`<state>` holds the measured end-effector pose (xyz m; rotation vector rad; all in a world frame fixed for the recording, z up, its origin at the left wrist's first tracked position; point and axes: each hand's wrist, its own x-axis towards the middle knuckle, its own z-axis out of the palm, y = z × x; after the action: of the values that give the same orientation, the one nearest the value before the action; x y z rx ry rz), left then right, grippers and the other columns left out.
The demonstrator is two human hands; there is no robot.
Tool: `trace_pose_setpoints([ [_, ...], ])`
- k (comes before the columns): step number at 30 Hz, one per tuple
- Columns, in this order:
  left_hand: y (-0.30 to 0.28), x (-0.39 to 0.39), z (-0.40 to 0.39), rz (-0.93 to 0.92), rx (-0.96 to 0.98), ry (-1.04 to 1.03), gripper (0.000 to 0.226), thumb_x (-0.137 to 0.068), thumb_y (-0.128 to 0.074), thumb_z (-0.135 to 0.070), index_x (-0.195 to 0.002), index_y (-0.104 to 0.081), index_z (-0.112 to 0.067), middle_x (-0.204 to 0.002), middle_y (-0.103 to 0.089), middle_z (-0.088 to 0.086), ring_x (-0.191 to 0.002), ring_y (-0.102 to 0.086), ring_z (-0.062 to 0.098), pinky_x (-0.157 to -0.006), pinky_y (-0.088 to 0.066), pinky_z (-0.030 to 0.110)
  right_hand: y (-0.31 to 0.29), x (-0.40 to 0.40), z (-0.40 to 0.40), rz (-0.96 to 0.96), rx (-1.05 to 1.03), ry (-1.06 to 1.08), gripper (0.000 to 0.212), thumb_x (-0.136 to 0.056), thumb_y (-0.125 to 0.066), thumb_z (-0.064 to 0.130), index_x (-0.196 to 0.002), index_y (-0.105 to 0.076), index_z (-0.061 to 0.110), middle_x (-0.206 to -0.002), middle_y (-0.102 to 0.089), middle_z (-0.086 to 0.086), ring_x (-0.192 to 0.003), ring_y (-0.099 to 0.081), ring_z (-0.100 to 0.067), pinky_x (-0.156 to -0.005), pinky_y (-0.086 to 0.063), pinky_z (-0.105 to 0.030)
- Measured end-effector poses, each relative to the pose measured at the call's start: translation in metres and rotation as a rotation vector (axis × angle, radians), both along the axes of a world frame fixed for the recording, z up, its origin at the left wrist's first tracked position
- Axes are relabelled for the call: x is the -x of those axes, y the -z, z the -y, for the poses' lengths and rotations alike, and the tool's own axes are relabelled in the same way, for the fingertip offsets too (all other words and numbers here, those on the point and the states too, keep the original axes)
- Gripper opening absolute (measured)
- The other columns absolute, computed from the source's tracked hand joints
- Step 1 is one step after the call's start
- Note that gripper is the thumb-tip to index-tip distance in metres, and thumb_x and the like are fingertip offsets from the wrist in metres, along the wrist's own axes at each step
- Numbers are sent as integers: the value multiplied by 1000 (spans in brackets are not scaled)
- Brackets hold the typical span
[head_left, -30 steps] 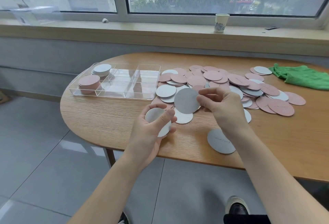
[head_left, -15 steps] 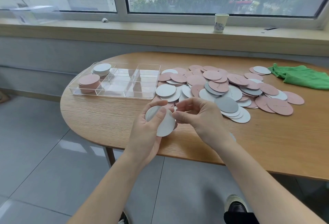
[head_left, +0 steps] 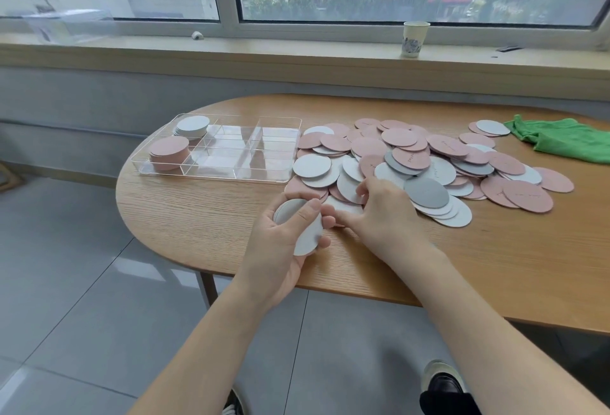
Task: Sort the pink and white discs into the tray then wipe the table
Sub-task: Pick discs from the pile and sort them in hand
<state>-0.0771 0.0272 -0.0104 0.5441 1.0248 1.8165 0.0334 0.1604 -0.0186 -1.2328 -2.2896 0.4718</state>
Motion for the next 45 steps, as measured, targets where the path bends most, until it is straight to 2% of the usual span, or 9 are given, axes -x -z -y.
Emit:
trace_pose_setpoints([
  [5, 1, 2, -1, 11, 3, -11, 16, -83, -75, -11, -98, -70, -10, -99, -70, 22, -89, -66, 29, -64, -50, 32, 1, 4, 1, 6, 59, 1, 60, -71, -80, 57, -109, -56, 17, -100, -51, 2, -103, -53, -24, -82, -39, -31],
  [10, 0, 2, -1, 14, 7, -23, 22, -82, -75, -11, -103, -68, -9, -100, -68, 22, -88, -67, 27, -66, -50, 32, 0, 7, 6, 40, 70, 86, 77, -69, -80, 63, -120, -54, 12, -109, -62, -6, -108, -55, -28, -92, -45, -37],
  [19, 2, 6, 1, -5, 19, -59, 20, -87, -79, -9, -105, -69, -11, -102, -69, 20, -91, -69, 27, -68, -52, 33, -4, 10, 11, -89, 226, 103, 75, -63, -91, 50, -118, -50, 19, -111, -64, 0, -112, -59, -24, -99, -46, -43],
  [25, 2, 18, 2, 24, 37, -118, 19, -90, -73, -10, -108, -66, -12, -101, -70, 17, -94, -69, 27, -69, -54, 33, -4, 8, 16, -213, 209, 37, 64, -64, -94, 34, -115, -57, 24, -109, -55, 1, -102, -52, -15, -81, -33, -22],
  [29, 3, 18, 2, 17, 40, -102, 20, -90, -73, -11, -108, -66, -12, -102, -70, 18, -95, -68, 27, -71, -54, 34, -4, -1, 14, -244, 243, 17, 41, -63, -95, 31, -92, -65, 26, -99, -65, 2, -86, -63, -11, -74, -44, -23],
  [32, 3, 19, 1, 4, 37, -103, 25, -86, -76, -15, -109, -66, -12, -102, -70, 18, -95, -68, 28, -72, -55, 34, -9, -18, 13, -356, 391, -53, 33, -67, -93, 24, -91, -71, 27, -86, -76, 3, -78, -72, -9, -73, -55, -25],
  [35, 1, 16, 0, -34, 28, -102, 32, -82, -77, -22, -109, -64, -13, -101, -72, 16, -94, -70, 26, -75, -55, 36, -18, -33, 16, -522, 478, -170, 30, -72, -90, 14, -96, -74, 22, -88, -77, 5, -82, -73, -7, -77, -56, -24],
  [38, -1, 12, -1, -75, 11, -72, 30, -81, -78, -25, -106, -63, -15, -98, -74, 8, -91, -71, 22, -79, -55, 37, -22, -38, 19, -608, 507, -282, 30, -74, -87, 7, -98, -73, 19, -92, -77, -2, -86, -75, -20, -85, -59, -37],
  [45, 1, -1, -3, -85, -80, 78, 38, -83, -78, -18, -118, -63, -10, -109, -70, 16, -102, -69, 29, -88, -58, 37, -20, -36, 26, -668, 530, -379, 37, -64, -93, 12, -91, -69, 21, -85, -74, -12, -75, -72, -25, -74, -58, -37],
])
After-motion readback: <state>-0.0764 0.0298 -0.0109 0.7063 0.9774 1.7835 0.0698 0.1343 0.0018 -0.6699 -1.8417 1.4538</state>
